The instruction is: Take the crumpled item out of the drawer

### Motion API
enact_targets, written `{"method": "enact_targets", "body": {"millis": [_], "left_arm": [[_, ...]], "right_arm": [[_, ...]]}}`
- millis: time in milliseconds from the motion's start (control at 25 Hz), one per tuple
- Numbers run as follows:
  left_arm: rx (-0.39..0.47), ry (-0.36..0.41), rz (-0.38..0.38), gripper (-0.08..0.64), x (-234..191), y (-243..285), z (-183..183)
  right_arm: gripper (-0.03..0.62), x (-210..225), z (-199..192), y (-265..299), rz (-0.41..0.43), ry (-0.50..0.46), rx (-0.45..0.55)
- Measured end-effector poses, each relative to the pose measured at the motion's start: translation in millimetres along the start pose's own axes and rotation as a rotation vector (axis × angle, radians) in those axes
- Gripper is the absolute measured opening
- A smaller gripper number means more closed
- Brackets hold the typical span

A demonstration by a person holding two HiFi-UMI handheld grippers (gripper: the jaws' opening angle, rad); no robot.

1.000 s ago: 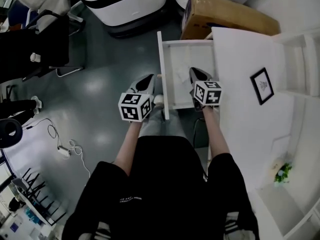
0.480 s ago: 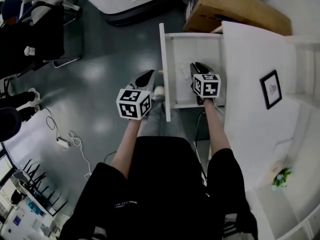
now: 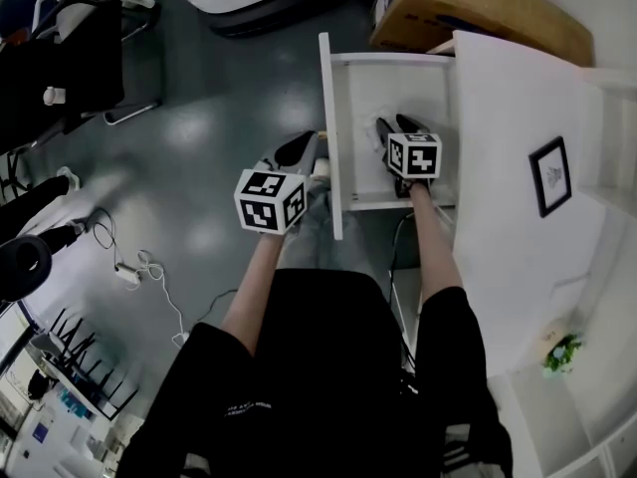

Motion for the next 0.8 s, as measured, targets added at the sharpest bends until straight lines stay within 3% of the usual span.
{"method": "enact_targets", "body": {"millis": [360,440,480,800], "left_arm": [[-0.021,0.015,-0.011,-0.002,3,1,-5],[-0.02,0.017,-0.012,-0.002,3,0,-4],[-0.019,0.018,-0.012,-0.002,3,-1,-3],[-0.007,0.023,-0.023,-0.002,8,-9,4]], "right_arm": [[0.15,-3,-1,5,-0.003,0.028,-0.037],[0.114,-3,-1,4,0.012,0.03,-0.058],[0.055,-4,-1,4,0.022,0.03,-0.07],[0.034,-9,6,-13,0.026,0.052,-0.061]]}}
Point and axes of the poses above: the fingertips, and each gripper's own axes: y forward along the fingers, x to its right, z out of its top, the point moved 8 cm from there along -y, backward along the fingers, and after that the axes turned 11 degrees about x, right-handed, at the moved point
